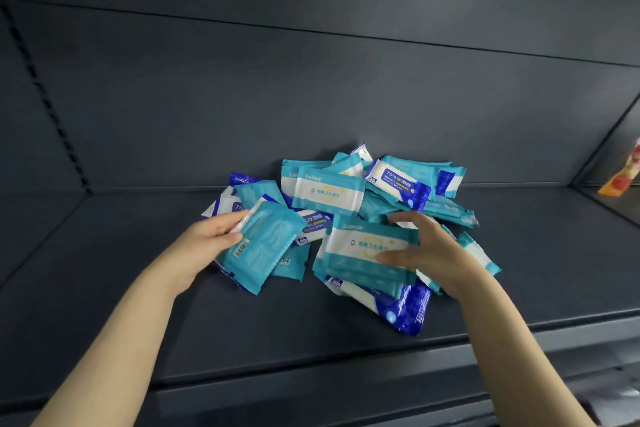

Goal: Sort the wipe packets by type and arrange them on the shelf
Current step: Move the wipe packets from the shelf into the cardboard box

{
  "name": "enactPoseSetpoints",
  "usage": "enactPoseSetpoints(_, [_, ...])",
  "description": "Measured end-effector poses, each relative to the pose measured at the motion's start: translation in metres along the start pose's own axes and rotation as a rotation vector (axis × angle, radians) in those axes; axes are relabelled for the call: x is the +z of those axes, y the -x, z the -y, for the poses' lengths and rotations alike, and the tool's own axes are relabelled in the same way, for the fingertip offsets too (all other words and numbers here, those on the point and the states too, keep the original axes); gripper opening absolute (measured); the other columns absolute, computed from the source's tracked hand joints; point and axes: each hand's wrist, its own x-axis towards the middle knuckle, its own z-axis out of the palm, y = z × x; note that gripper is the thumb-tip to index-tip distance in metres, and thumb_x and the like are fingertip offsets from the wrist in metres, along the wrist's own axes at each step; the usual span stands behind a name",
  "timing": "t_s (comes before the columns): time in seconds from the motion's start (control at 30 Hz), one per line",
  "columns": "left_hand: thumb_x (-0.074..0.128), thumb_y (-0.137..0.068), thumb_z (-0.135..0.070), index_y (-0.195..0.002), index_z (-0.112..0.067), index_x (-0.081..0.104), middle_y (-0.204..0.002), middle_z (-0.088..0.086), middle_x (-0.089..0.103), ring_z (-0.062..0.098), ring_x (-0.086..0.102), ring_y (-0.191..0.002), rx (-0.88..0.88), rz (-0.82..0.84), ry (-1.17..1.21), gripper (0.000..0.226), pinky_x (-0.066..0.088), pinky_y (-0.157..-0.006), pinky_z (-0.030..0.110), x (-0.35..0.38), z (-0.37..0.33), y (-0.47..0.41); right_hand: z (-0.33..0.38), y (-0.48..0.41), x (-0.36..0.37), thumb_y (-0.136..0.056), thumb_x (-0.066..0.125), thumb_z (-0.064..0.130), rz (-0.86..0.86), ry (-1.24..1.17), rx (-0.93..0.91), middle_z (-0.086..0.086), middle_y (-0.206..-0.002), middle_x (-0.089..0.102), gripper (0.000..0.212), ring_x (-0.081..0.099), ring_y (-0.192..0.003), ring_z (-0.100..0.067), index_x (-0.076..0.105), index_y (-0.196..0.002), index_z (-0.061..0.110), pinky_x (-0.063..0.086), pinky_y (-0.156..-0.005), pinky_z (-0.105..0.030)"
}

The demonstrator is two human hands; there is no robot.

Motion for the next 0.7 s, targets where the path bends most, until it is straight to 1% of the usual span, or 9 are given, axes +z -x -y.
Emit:
enactPoseSetpoints(0.07, [0.056,-0.097,-0.005,-0.127,-0.039,0.058,-0.114,-0.024,0.065,-0.004,0.063,-0.104,0.037,-0.037,0.014,0.045,0.050,-0.087,0.021,0.003,0.008,0.005,0.006,0.008,0.000,-0.069,0.089,0.008,0.012,0.041,0.017,0.002,-0.109,0.062,0.060,0.067,-0.087,-0.013,0.060,-0.118,0.028,0.053,-0.058,-0.019])
enactPoseSetpoints(0.2, [0.058,-0.097,-0.008,-0.133,-0.035,0.058,-0.116,-0.024,0.062,0.001,0.062,-0.108,0.105,-0.081,-0.033,0.045,0.050,-0.082,0.023,0.011,0.013,0.012,0.013,0.018,0.008,-0.071,0.088,0.012,-0.018,0.083,0.006,0.005,-0.104,0.070,0.052,0.069,-0.088,-0.009,0.064,-0.115,0.024,0.057,-0.067,-0.018])
enactPoseSetpoints(0.23, [0.058,-0.097,-0.008,-0.133,-0.034,0.058,-0.115,-0.024,0.062,0.001,0.061,-0.108,0.124,-0.095,-0.051,0.045,0.050,-0.082,0.023,0.013,0.012,0.014,0.011,0.020,0.010,-0.072,0.087,0.011,-0.061,0.028,-0.004,0.004,-0.101,0.072,0.049,0.071,-0.087,-0.011,0.065,-0.115,0.020,0.059,-0.070,-0.022])
enactPoseSetpoints(0.3, [0.059,-0.096,-0.008,-0.134,-0.032,0.057,-0.113,-0.023,0.062,0.001,0.061,-0.107,0.147,-0.117,-0.054,0.045,0.051,-0.081,0.023,0.017,0.012,0.015,0.005,0.025,0.012,-0.074,0.084,0.008,-0.155,-0.163,-0.011,-0.003,-0.098,0.076,0.042,0.073,-0.090,-0.025,0.066,-0.113,0.012,0.061,-0.079,-0.039])
enactPoseSetpoints(0.33, [0.060,-0.095,-0.007,-0.134,-0.030,0.058,-0.112,-0.023,0.062,0.001,0.062,-0.106,0.154,-0.128,-0.032,0.045,0.051,-0.081,0.023,0.018,0.012,0.014,0.002,0.028,0.012,-0.076,0.081,0.006,-0.205,-0.284,0.001,-0.007,-0.099,0.076,0.040,0.073,-0.089,-0.030,0.066,-0.113,0.009,0.061,-0.078,-0.042])
enactPoseSetpoints(0.43, [0.058,-0.096,-0.003,-0.126,-0.027,0.063,-0.111,-0.015,0.069,0.006,0.065,-0.104,0.197,-0.180,0.087,0.039,0.053,-0.085,0.028,0.024,0.006,0.011,-0.009,0.041,0.001,-0.082,0.072,0.001,-0.377,-0.711,0.077,-0.009,-0.095,0.077,0.027,0.075,-0.078,-0.020,0.066,-0.109,0.006,0.060,-0.062,-0.029])
enactPoseSetpoints(0.53, [0.055,-0.096,0.001,-0.106,-0.031,0.066,-0.100,-0.011,0.070,0.006,0.067,-0.091,0.216,-0.336,0.283,0.035,0.053,-0.082,0.029,0.031,-0.011,0.004,-0.029,0.052,-0.016,-0.085,0.072,0.008,-0.547,-0.971,0.158,-0.011,-0.103,0.076,0.030,0.075,-0.082,-0.019,0.066,-0.114,0.002,0.062,-0.068,-0.030])
enactPoseSetpoints(0.6, [0.055,-0.096,-0.001,-0.102,-0.030,0.065,-0.095,-0.011,0.069,0.005,0.066,-0.085,0.181,-0.424,0.309,0.031,0.053,-0.075,0.027,0.034,-0.021,-0.006,-0.042,0.057,-0.025,-0.085,0.075,0.011,-0.670,-1.047,0.220,-0.012,-0.107,0.074,0.034,0.074,-0.081,-0.018,0.065,-0.116,0.001,0.061,-0.066,-0.027])
enactPoseSetpoints(0.7, [0.054,-0.093,-0.004,-0.095,-0.019,0.068,-0.095,-0.001,0.071,0.022,0.069,-0.092,0.132,-0.448,0.168,0.020,0.053,-0.075,0.034,0.039,-0.020,-0.026,-0.050,0.064,-0.026,-0.085,0.076,0.009,-0.794,-0.969,0.258,-0.012,-0.102,0.072,0.035,0.072,-0.082,-0.021,0.063,-0.116,-0.003,0.062,-0.063,-0.028])
